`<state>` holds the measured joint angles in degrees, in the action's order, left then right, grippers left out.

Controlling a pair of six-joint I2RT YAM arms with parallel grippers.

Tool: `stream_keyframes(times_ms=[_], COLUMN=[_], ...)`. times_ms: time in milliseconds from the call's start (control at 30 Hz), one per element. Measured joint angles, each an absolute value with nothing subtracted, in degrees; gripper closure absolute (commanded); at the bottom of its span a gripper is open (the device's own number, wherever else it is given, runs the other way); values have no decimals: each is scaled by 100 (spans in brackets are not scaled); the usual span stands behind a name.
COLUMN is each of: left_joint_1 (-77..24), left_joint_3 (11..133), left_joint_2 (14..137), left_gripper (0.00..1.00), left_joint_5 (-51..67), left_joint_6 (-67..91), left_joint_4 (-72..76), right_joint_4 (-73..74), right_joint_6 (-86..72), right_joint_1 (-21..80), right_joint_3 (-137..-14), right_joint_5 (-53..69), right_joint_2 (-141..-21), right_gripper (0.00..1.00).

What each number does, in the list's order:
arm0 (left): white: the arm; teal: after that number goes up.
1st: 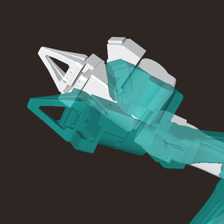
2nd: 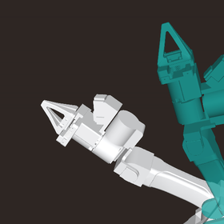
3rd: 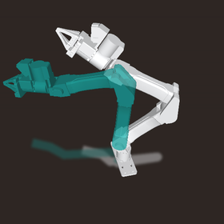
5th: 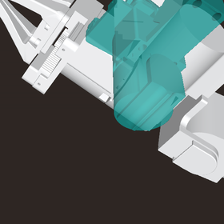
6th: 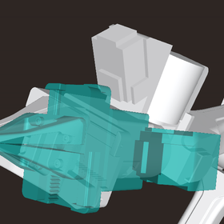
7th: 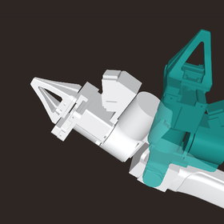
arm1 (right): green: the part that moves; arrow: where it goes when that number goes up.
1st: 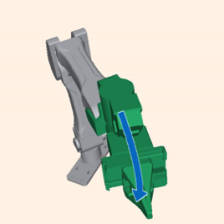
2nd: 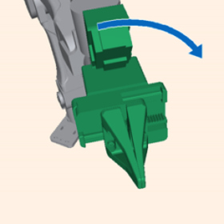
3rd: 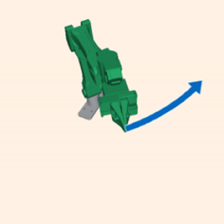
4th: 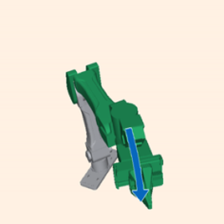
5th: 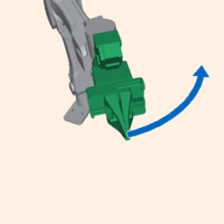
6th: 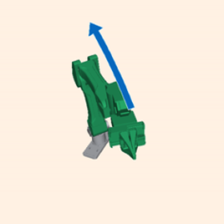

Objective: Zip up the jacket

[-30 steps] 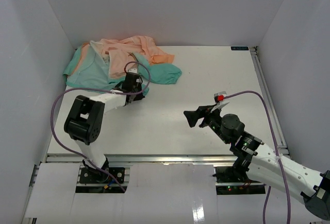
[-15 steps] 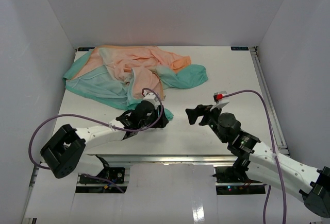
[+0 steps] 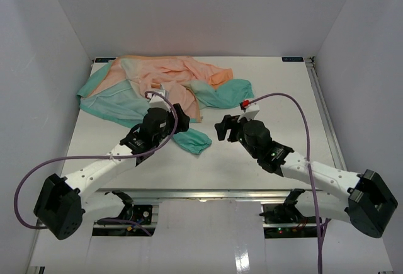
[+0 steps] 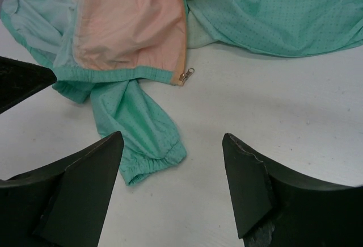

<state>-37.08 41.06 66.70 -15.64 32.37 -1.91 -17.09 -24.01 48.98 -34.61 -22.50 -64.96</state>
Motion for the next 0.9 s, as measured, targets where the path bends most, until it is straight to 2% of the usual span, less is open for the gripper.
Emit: stream_keyframes(times_ms=[200, 500, 767, 900], left_joint_1=[-3509, -3429, -3430, -3428], left_joint_3=[3950, 2639, 2110, 1996], left_joint_2=[7105, 6271, 5449, 5306], left_gripper=[20, 17, 15, 15], left_joint_5=[-1734, -1678, -1838, -1948], left_joint_6=[3313, 3280, 3167, 3125], left_joint_4=[-288, 632, 1288, 1574], right_joint_4=[-2142, -2461, -2419, -2419], right_joint_6=[-2349, -2113, -2060, -2072], right_joint_1=[4121, 3685, 3513, 3505], right_joint_3=[-4156, -5525, -6680, -6879], right_joint_5=[-1154, -40, 425, 551], right_joint_2=[-8047, -10201, -11419, -11695], right_gripper=[27, 29, 30, 31])
